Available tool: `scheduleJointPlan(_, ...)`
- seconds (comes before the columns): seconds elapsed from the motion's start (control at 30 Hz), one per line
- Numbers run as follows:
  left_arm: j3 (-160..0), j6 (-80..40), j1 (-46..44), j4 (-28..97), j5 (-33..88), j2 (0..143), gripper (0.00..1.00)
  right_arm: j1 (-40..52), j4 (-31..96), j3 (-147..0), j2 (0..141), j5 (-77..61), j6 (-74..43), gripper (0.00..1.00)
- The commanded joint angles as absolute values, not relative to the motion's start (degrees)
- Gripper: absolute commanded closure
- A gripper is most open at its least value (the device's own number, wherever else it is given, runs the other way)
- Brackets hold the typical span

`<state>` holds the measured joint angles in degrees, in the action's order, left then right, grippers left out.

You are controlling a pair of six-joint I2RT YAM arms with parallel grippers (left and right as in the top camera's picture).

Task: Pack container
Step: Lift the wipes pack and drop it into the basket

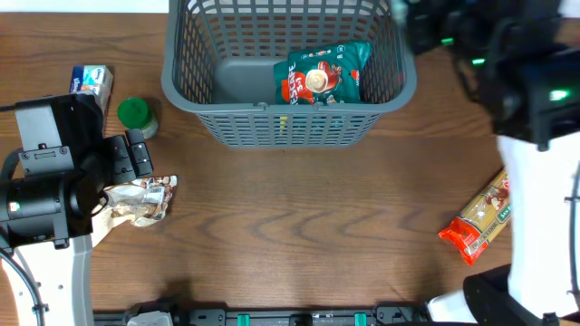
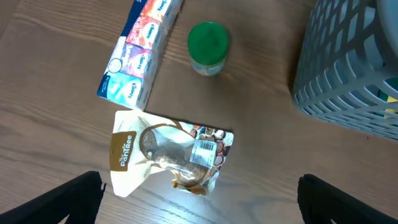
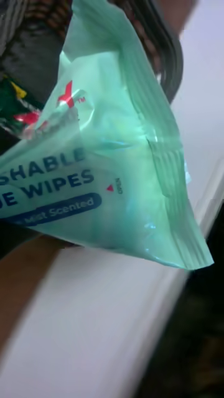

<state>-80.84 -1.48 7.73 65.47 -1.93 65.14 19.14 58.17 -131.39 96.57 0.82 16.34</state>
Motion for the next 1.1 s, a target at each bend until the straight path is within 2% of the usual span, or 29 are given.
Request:
scheduleJointPlan(0.0,-81.78,-1.13,7.97,65.54,-2.61,65.21,0.01,22.33,55.05,-131.94,101.69,5.76,26.94,0.99)
scheduleJointPlan(0.13,-81.78,-1.13,7.97,65.54,-2.61,65.21,0.01,22.98,52.49,-131.94,109.16,2.42,28.23,0.99)
scheduleJointPlan(0.37,-81.78,-1.15,7.97,65.56,-2.61,65.21,0.01,23.40,55.51,-131.94,123.44,-5.91,28.40,0.99)
scheduleJointPlan(0.63,-81.78,-1.15,7.97,65.71,-2.61,65.21,0.01,25.23,57.76,-131.94,131.61,-6.04,28.38,0.99)
scheduleJointPlan(0.67,-81.78,-1.15,7.97,65.71,-2.61,65.21,0.02,25.26,58.33,-131.94,131.96,-6.15,28.29,0.94)
scheduleJointPlan(0.7,-81.78,-1.15,7.97,65.69,-2.61,65.21,0.01,25.28,59.46,-131.94,132.29,-6.28,27.77,0.79)
scheduleJointPlan(0.73,-81.78,-1.15,7.97,65.71,-2.61,65.21,0.02,25.28,60.47,-131.92,132.38,-6.28,27.70,0.58)
scheduleJointPlan(0.77,-81.78,-1.15,7.97,65.71,-2.61,65.21,0.02,25.28,61.39,-131.92,132.46,-6.28,27.70,0.48)
scheduleJointPlan(0.83,-81.78,-1.15,7.97,65.71,-2.61,65.21,0.01,25.28,62.63,-131.92,132.46,-6.28,27.66,0.39)
scheduleJointPlan(0.9,-81.78,-1.15,7.97,65.69,-2.61,65.21,0.01,25.28,63.07,-131.92,132.44,-6.28,26.96,0.21)
scheduleJointPlan(0.93,-81.78,-1.15,7.97,65.69,-2.61,65.21,0.01,25.28,63.22,-131.92,132.44,-6.28,26.52,0.15)
scheduleJointPlan(1.07,-81.78,-1.15,7.97,65.69,-2.61,65.21,0.01,25.28,62.59,-132.22,131.22,-6.26,21.65,0.14)
